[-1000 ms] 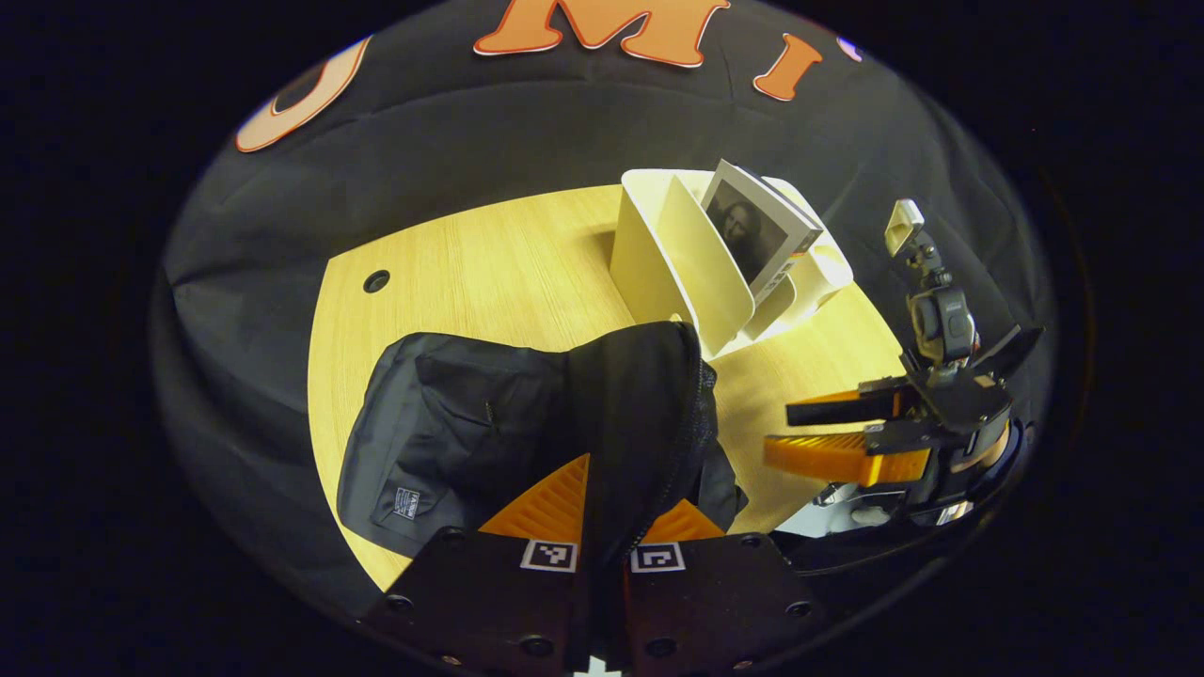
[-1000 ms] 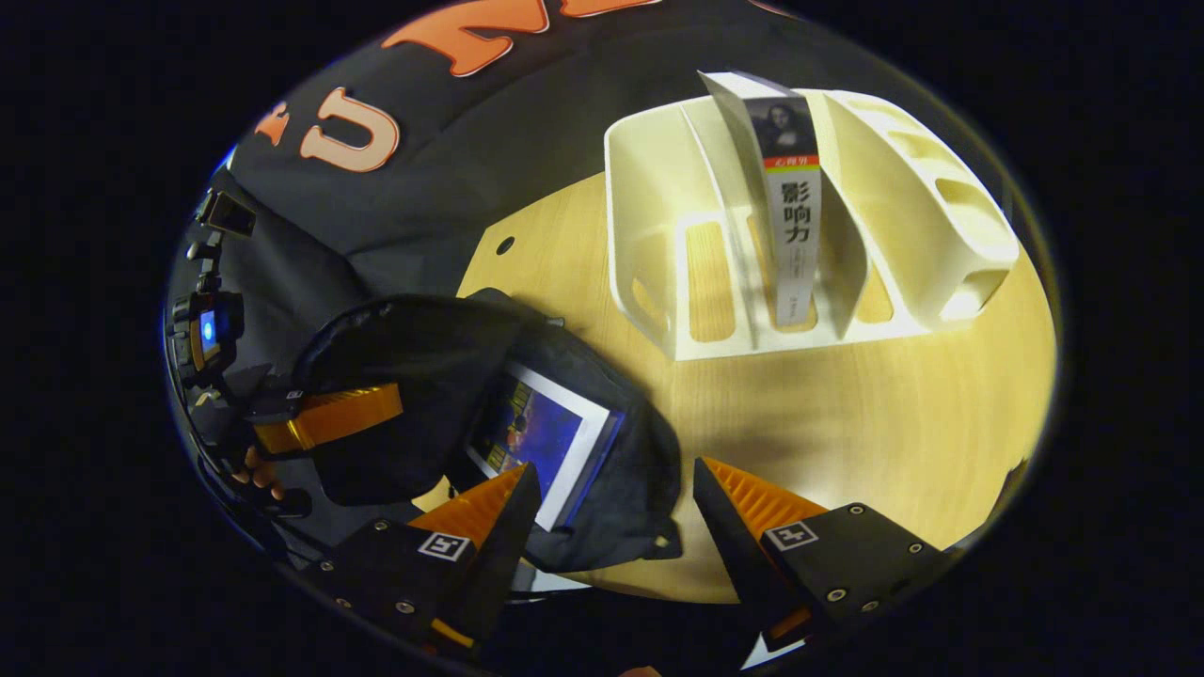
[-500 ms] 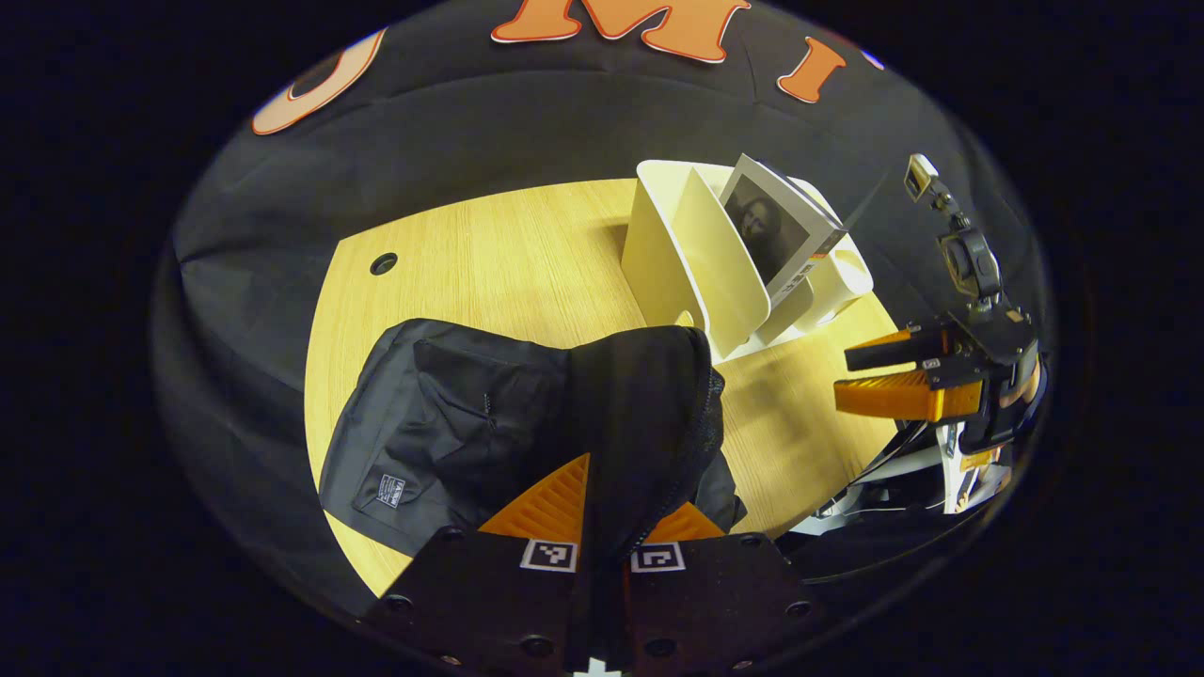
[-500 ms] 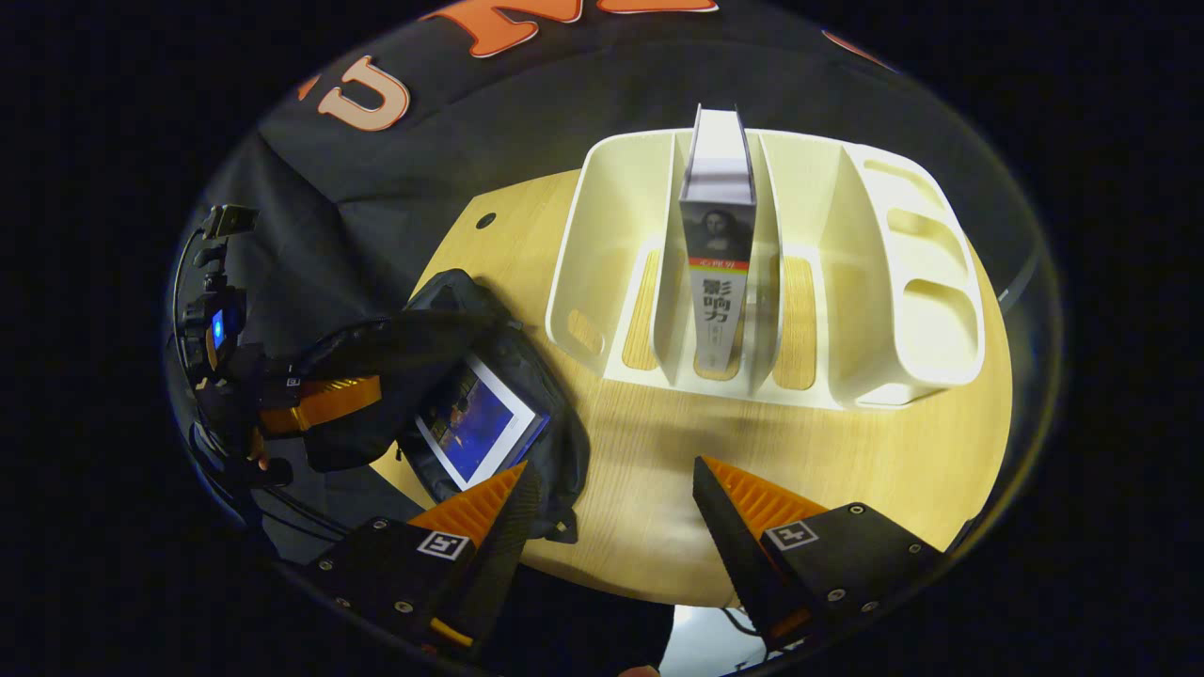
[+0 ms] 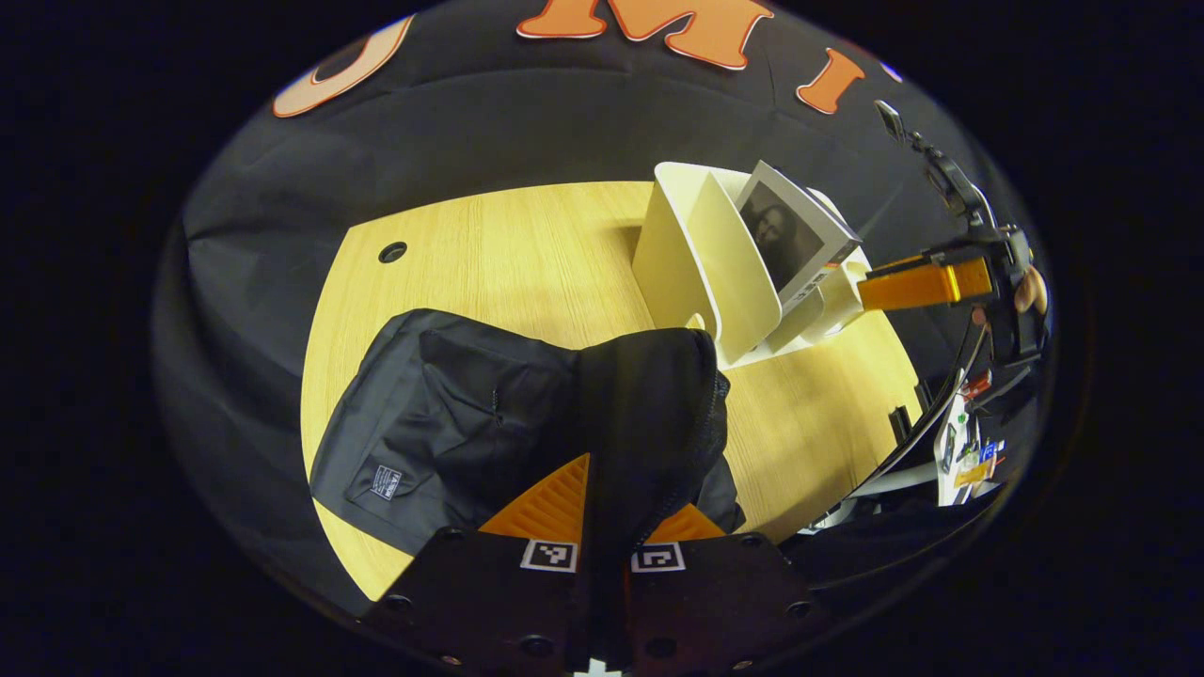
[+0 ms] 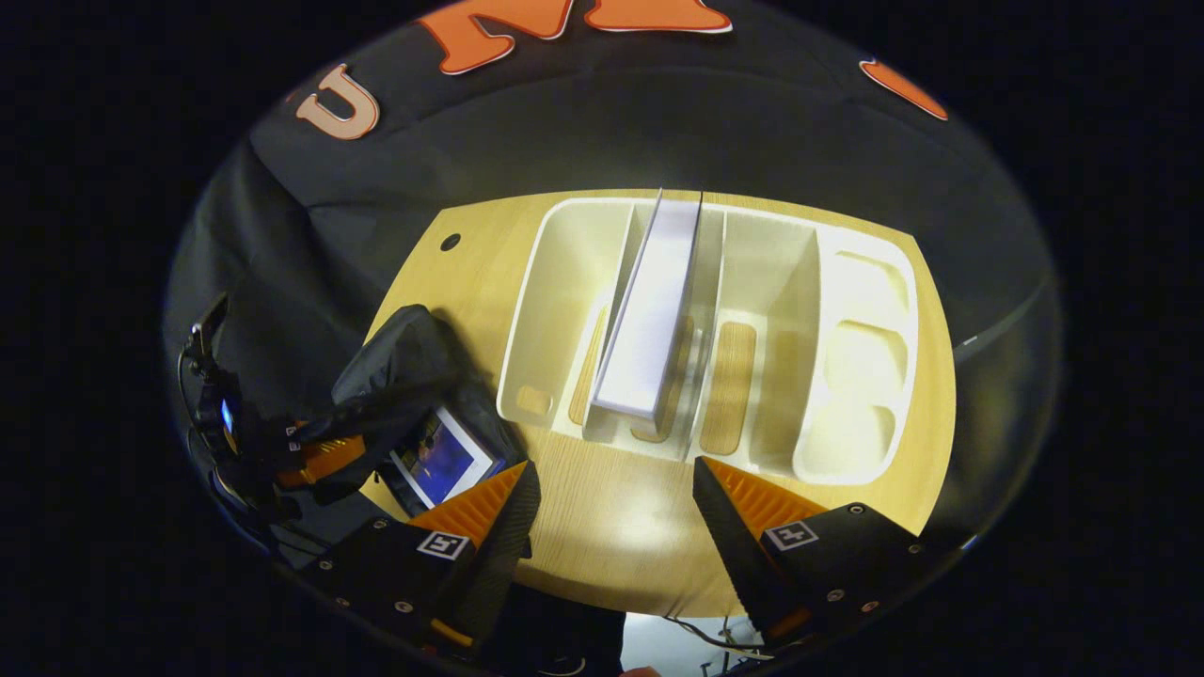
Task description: Open the schoolbag, grab two books from the bookshelf and put them into the schoolbag.
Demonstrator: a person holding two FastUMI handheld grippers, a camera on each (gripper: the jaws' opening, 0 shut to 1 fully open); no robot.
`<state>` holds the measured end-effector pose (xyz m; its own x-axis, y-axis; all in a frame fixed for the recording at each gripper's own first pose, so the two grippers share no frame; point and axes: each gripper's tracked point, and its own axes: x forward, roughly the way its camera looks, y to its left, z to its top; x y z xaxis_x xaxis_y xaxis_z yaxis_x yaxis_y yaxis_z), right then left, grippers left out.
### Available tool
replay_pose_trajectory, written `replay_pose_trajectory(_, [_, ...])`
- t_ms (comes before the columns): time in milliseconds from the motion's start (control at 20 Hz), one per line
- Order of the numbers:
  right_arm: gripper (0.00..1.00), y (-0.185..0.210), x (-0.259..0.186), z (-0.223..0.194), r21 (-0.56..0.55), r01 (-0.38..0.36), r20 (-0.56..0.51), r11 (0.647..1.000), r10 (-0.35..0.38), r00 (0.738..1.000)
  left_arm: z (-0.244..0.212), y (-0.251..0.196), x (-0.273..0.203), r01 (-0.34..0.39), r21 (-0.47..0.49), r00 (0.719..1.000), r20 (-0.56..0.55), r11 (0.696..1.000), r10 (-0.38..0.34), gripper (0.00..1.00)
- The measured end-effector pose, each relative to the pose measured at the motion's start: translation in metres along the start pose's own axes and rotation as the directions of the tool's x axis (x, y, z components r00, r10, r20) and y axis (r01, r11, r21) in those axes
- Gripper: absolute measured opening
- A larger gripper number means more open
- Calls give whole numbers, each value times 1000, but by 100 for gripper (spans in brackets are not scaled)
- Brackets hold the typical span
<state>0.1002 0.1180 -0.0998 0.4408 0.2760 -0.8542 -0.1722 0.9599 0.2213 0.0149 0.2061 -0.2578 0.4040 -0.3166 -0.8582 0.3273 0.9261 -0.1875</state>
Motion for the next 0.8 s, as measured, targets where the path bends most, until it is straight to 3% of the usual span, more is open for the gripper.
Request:
replay_pose_trajectory(500, [98, -18, 28, 67, 32, 73, -76, 997, -70, 995, -3, 3, 9, 15, -53, 1000, 8, 998, -15, 5])
replay_pose_trajectory(650, [88, -23, 44, 79, 35, 101, -98, 994, -97, 990, -4, 3, 10, 18, -58, 1000, 4, 998, -18, 5])
replay_pose_trajectory(700, [93, -21, 49, 81, 31, 107, -110, 994, -103, 989, -4, 2, 10, 20, -60, 1000, 6, 998, -20, 5])
replay_pose_trajectory(750, [80, -22, 53, 80, 28, 116, -123, 993, -112, 986, -3, 3, 9, 20, -67, 1000, 6, 998, -20, 5])
replay_pose_trajectory(800, [74, -21, 59, 79, 26, 123, -133, 992, -119, 984, -5, 3, 9, 21, -70, 1000, 8, 997, -21, 5])
